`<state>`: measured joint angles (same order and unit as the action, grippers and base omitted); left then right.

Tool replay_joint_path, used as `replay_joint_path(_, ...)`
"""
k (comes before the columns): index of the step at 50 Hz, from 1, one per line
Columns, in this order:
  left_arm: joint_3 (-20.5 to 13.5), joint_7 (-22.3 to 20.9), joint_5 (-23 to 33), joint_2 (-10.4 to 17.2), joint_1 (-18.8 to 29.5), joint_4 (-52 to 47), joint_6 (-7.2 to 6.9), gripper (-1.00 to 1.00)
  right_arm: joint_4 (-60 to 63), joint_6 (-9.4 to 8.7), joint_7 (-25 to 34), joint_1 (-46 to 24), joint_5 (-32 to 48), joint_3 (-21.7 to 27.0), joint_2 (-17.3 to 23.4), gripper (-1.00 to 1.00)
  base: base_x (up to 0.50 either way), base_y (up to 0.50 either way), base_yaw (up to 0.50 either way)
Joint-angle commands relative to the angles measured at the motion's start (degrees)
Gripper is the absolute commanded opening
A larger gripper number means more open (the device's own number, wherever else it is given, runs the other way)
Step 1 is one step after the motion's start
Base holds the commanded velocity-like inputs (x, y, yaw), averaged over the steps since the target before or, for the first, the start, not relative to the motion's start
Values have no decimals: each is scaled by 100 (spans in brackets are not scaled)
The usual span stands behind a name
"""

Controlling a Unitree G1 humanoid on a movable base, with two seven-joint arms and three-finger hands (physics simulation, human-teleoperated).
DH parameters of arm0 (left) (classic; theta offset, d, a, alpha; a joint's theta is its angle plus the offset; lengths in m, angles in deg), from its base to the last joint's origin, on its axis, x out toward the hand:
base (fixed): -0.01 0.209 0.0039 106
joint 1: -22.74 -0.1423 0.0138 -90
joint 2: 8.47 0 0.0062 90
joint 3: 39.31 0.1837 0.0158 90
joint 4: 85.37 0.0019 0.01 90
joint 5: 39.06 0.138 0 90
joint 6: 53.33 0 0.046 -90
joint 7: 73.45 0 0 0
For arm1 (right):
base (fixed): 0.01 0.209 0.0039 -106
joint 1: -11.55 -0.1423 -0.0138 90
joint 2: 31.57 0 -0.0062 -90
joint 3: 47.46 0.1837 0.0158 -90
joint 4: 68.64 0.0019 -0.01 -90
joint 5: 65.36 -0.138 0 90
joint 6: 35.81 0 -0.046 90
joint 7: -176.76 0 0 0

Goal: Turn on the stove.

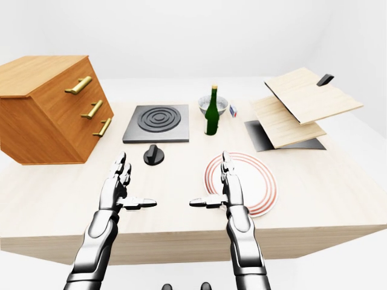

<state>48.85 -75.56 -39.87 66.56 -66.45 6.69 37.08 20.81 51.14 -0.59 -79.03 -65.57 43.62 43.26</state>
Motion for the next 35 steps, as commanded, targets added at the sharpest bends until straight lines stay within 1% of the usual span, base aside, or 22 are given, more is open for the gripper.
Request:
replay_joint_path(1,2,-12,13,2,-9,-18,-16,100,-17,12,6,-2,39,-14,-2,100,26,0,0)
replay_joint_path(6,-11,-18,6,7,-15,-60,-44,100,-1,38,5,11,42,-10,-4,100,25,0,0)
replay_joint_path(13,-26,-21,1,13,5,-17,-16,100,38,24,14,36,26,-22,-12,100,26,0,0)
replay_joint_path(15,-33,-26,-11,14,1,-33,-27,100,-8,40,7,7,28,-18,-14,100,26,0,0)
replay_joint_path(17,-34,-24,-8,15,17,2,-8,100,-30,61,-4,5,47,-29,-15,100,25,0,0)
replay_joint_path(19,-21,-21,6,11,7,0,1,100,-1,47,2,20,42,-32,-15,100,25,0,0)
replay_joint_path(25,-24,-17,-2,9,8,-9,-13,100,10,50,5,16,6,-7,-11,100,26,0,0)
replay_joint_path(28,-13,-13,13,7,7,4,2,100,-41,73,2,-13,16,-7,-6,100,25,0,0)
replay_joint_path(35,-16,-14,10,10,12,3,-8,100,-25,49,-10,-19,7,-3,-13,100,25,0,0)
